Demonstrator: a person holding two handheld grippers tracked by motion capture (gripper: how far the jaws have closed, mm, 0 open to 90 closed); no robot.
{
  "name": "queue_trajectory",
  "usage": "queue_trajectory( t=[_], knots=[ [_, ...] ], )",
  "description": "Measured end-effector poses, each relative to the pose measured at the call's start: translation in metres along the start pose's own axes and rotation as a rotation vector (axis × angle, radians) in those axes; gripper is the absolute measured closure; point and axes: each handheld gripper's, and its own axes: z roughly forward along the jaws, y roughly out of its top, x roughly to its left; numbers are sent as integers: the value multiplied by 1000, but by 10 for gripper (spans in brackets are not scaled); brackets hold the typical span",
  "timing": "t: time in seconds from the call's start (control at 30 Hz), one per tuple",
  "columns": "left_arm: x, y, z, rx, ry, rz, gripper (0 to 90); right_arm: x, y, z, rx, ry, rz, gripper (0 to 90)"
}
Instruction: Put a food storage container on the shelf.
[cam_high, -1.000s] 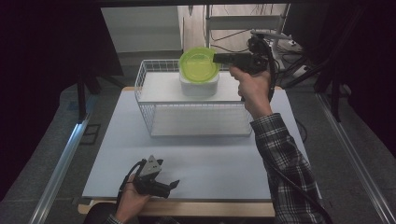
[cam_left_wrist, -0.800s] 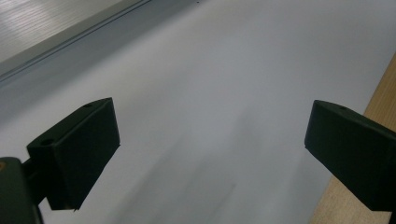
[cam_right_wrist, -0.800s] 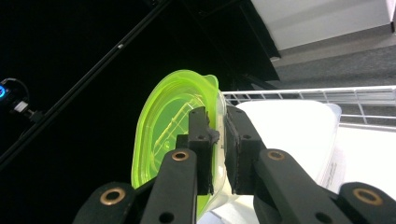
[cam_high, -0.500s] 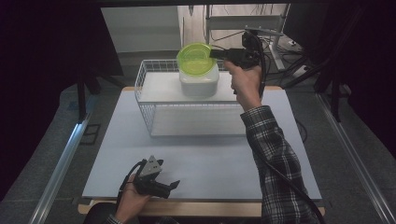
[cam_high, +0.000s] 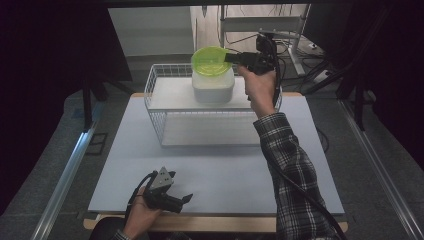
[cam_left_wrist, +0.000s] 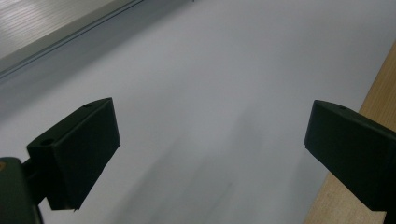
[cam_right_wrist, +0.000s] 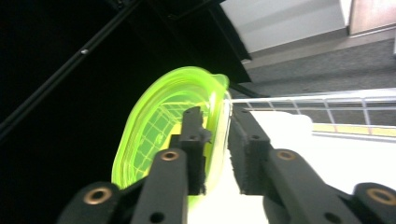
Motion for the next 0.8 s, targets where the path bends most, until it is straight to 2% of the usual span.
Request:
queue_trajectory(
  t=[0.27,0.4,0.63,0.8],
  knots=[
    [0,0,1,4,-2,3,29,-5,0,4,-4,5,27,673],
    [0,0,1,4,-2,3,29,-6,-1,7,5,-18,6,578],
    [0,0,1,6,-2,4,29,-9,-1,8,-12,3,6,362],
    [-1,0,1,7,-2,5,29,-9,1,5,-14,1,-38,206]
  ],
)
